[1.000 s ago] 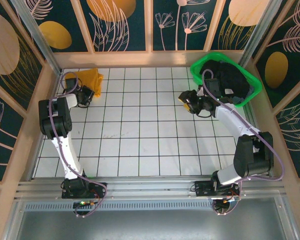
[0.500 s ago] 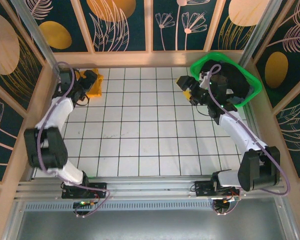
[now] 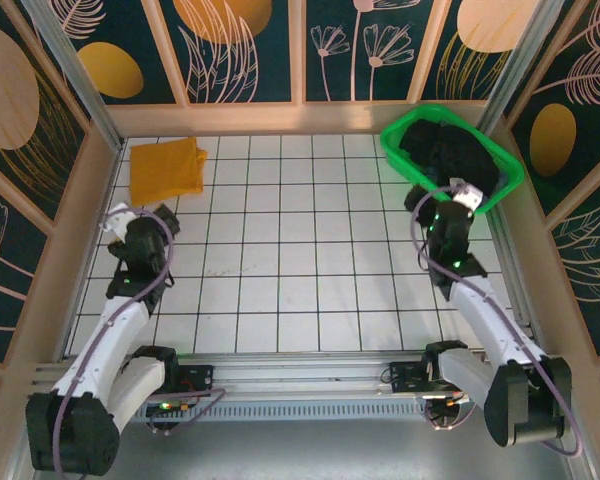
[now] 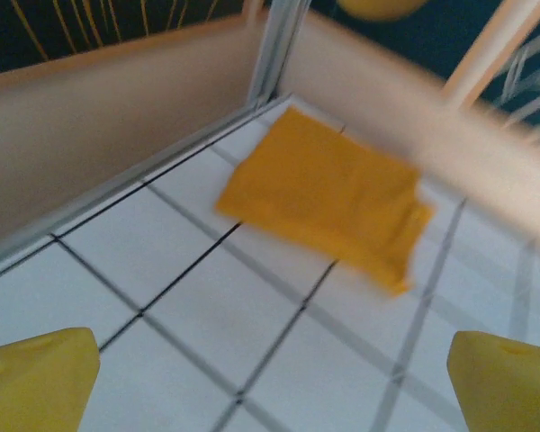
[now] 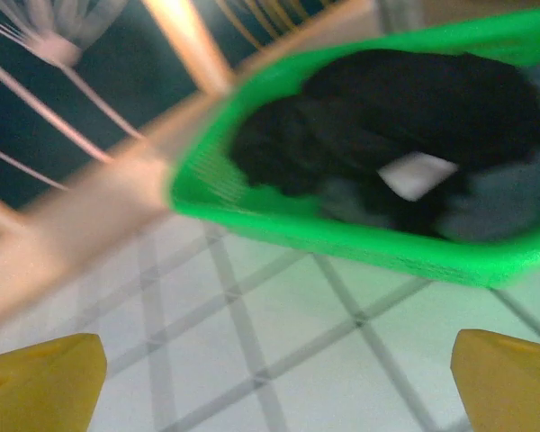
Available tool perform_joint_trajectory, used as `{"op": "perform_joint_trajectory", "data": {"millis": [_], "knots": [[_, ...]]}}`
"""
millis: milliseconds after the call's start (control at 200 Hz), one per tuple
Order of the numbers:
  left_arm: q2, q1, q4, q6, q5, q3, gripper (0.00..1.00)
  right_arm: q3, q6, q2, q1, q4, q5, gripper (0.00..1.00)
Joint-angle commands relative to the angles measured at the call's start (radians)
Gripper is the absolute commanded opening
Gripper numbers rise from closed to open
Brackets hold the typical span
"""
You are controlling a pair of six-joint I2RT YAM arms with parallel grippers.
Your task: Fold and stack the t-shirts
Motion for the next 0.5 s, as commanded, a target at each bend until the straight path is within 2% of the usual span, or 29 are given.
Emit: {"op": "perform_joint_trajectory", "data": {"millis": [0, 95, 185, 340, 430, 495], "knots": [[0.004, -0.003, 0.323, 0.271, 0.048, -0.137, 0.99, -0.095, -0.246, 0.065, -0.006, 0.283, 0.166, 0.99], [0.070, -0.001, 0.547, 0.231, 0.061, -0.240, 0.99, -0.141, -0.260, 0.135, -0.025, 0.385, 0.136, 0.99], [0.215, -0.001, 0.638, 0.249, 0.045, -0.220, 0.99, -0.178, -0.278, 0.214, -0.037, 0.516, 0.092, 0.99], [0.446, 0.025, 0.896, 0.270, 0.047, -0.197, 0.99, -0.196, -0.341, 0.371, -0.075, 0.696, 0.010, 0.99], [0.531, 0.043, 0.892, 0.341, 0.079, -0.122, 0.99, -0.199, -0.386, 0.427, -0.102, 0.782, -0.058, 0.99], [0.581, 0.062, 0.964, 0.344, 0.093, -0.124, 0.99, -0.210, -0.375, 0.460, -0.129, 0.836, -0.105, 0.99]]}}
